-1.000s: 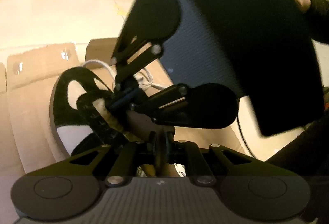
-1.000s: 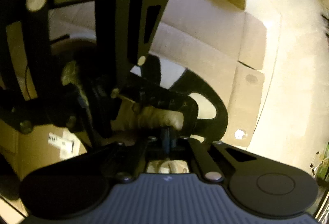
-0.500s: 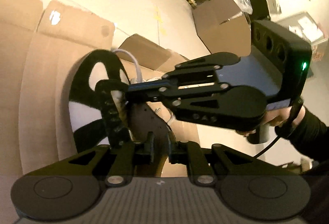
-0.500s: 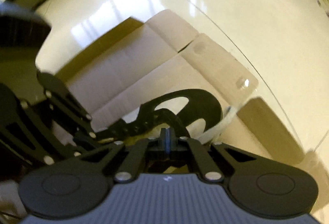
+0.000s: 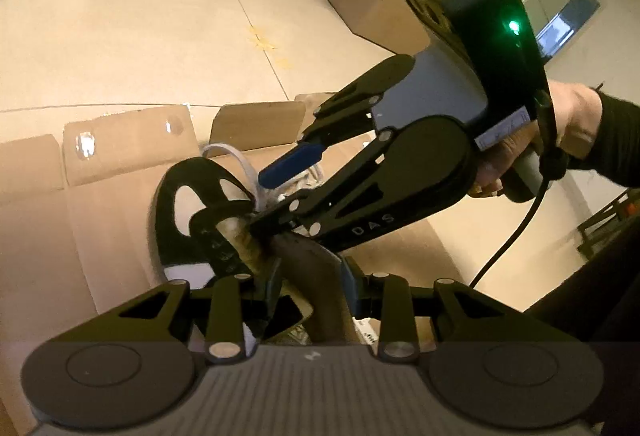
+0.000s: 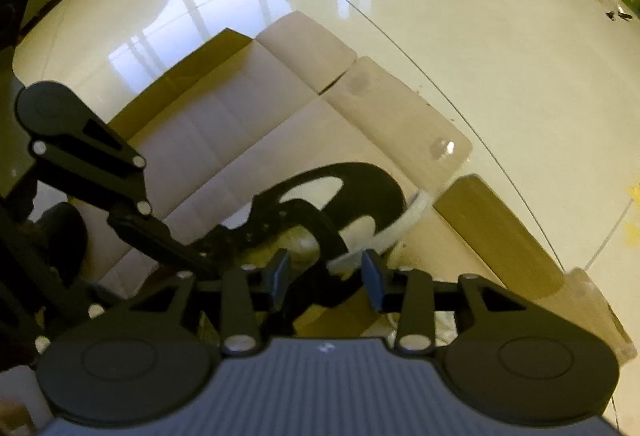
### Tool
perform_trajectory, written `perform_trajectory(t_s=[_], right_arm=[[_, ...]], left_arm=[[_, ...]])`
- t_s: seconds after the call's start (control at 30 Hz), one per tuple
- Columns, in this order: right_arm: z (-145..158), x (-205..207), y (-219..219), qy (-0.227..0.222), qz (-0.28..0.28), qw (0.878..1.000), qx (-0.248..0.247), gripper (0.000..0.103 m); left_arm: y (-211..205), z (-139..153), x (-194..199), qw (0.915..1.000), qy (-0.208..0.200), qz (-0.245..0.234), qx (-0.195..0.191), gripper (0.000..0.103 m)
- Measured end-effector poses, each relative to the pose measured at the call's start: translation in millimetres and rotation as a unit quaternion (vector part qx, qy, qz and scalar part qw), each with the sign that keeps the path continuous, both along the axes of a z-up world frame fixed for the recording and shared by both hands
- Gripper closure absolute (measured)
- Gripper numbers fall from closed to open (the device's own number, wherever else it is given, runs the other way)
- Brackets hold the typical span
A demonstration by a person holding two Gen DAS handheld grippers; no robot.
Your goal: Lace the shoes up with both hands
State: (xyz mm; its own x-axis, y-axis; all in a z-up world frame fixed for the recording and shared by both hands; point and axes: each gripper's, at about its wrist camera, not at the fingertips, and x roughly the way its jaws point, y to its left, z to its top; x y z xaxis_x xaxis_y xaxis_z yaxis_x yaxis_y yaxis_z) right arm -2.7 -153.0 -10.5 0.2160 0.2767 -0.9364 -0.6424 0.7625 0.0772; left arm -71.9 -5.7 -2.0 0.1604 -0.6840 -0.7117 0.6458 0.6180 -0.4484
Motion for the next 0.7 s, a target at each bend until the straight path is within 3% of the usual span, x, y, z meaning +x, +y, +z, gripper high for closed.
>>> perform_trajectory(t_s=[0.1,0.17,0.27,0.4,0.53,0.63,0.67,0.7], right_arm=[[-6,1,2,0.017,0.017,1.000,0.001,0.080],[-5,3,0,0.022,0.019,1.000,0.005,0.081],[3,10,-6,0.039,-0.014,0.999,0.013,0.070],[10,12,-7,0.047,-0.029,0.998,0.018,0.067],[-2,8,2,0.066,-0.029,0.997,-0.013,0.071],[-6,6,-1,0.066,-0.027,0.997,-0.004,0.083],[-5,6,-5,0.066,-0.031,0.997,0.006,0.094],[-4,8,-12,0.071,-0.041,0.996,0.018,0.096]], left_arm=[[-5,-2,3,0.9999,-0.007,-0.008,0.006,0.070],[-10,-2,8,0.9996,-0.019,-0.015,0.013,0.070],[-17,0,7,0.9973,-0.052,-0.036,0.036,0.070],[-34,-4,2,0.9822,-0.128,-0.098,0.096,0.070],[-49,-24,4,0.9718,-0.156,-0.126,0.123,0.070],[-57,-34,9,0.9714,-0.160,-0.125,0.123,0.070],[-59,-37,12,0.9721,-0.158,-0.124,0.121,0.071],[-59,-38,13,0.9725,-0.157,-0.123,0.120,0.073]])
